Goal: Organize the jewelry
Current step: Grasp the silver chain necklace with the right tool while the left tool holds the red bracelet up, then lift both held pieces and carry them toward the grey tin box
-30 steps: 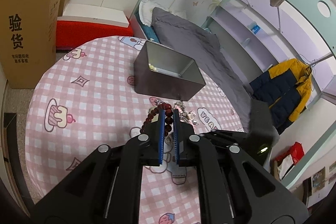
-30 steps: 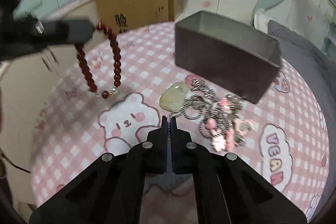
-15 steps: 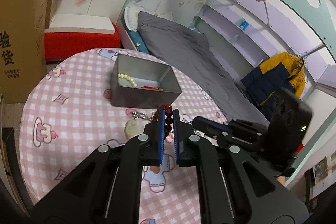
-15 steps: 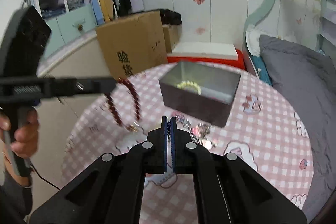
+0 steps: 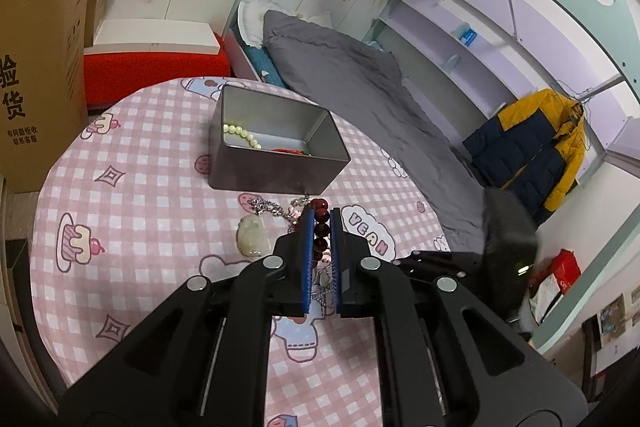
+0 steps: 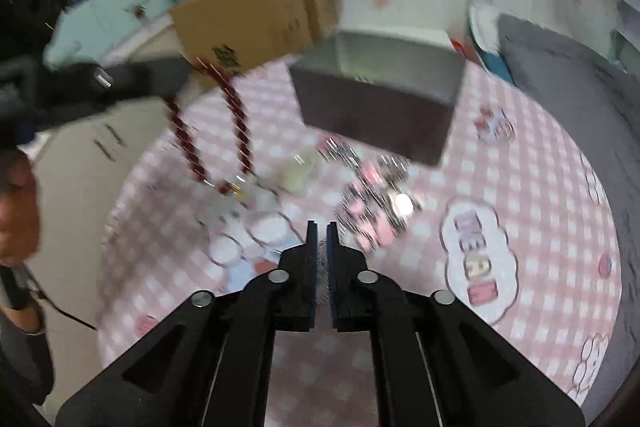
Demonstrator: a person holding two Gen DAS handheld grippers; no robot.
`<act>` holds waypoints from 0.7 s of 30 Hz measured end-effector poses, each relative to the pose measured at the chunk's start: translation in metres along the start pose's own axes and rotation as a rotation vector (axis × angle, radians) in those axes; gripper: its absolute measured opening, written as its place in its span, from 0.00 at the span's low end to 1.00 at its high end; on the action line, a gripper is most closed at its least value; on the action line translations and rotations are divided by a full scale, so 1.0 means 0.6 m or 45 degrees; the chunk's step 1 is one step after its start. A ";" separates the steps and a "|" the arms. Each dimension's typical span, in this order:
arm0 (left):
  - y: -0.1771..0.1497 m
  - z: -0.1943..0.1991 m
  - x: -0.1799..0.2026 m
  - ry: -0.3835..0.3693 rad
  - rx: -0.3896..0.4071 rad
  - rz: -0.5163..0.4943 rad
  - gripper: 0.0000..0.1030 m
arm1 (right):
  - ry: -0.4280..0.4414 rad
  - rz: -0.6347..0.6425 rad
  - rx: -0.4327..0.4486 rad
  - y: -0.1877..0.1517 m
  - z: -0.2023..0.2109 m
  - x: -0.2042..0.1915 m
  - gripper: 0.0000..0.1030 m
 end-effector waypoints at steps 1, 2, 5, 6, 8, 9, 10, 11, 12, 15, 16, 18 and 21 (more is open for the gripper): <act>-0.002 -0.001 -0.001 0.002 -0.004 -0.003 0.07 | -0.020 -0.009 -0.013 -0.008 -0.005 0.000 0.18; -0.002 -0.002 -0.001 0.004 -0.006 -0.004 0.07 | -0.043 -0.010 -0.023 -0.015 -0.008 -0.002 0.31; -0.006 -0.007 -0.002 0.003 -0.017 -0.004 0.07 | -0.058 -0.012 -0.031 -0.028 -0.019 -0.008 0.44; -0.006 -0.009 -0.003 0.004 -0.020 -0.004 0.07 | -0.041 -0.014 -0.031 -0.031 -0.024 -0.012 0.44; -0.008 -0.013 -0.004 0.009 -0.029 -0.004 0.07 | -0.050 0.003 -0.037 -0.026 -0.034 -0.017 0.43; -0.009 -0.014 -0.005 0.012 -0.033 -0.006 0.07 | -0.065 0.012 -0.032 -0.025 -0.037 -0.017 0.37; -0.009 -0.015 -0.005 0.014 -0.035 -0.007 0.07 | -0.081 0.017 -0.023 -0.024 -0.040 -0.017 0.24; -0.010 -0.016 -0.004 0.014 -0.038 -0.009 0.07 | -0.089 0.026 -0.015 -0.022 -0.041 -0.017 0.17; -0.010 -0.016 -0.003 0.015 -0.040 -0.012 0.07 | -0.093 0.039 -0.016 -0.021 -0.041 -0.019 0.16; -0.007 -0.015 0.003 0.011 -0.037 -0.023 0.07 | -0.090 0.095 -0.015 -0.018 -0.035 -0.030 0.14; -0.005 -0.014 0.006 0.001 -0.036 -0.023 0.07 | -0.066 0.082 0.001 -0.016 -0.027 -0.029 0.13; 0.000 -0.014 0.013 -0.016 -0.034 -0.028 0.07 | -0.030 0.040 0.060 -0.007 0.001 -0.022 0.13; 0.009 -0.010 0.026 -0.033 -0.025 -0.042 0.07 | 0.000 0.007 0.160 0.018 0.054 -0.008 0.13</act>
Point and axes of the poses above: each gripper's, at about its wrist camera, not at the fingertips, and z roughly against the way its jaws point, x to its right, y to its top, the point moved 5 cm from there along -z, roughly the way its jaws point, and after that the axes turned 15 degrees about z, right-handed, at the moved point
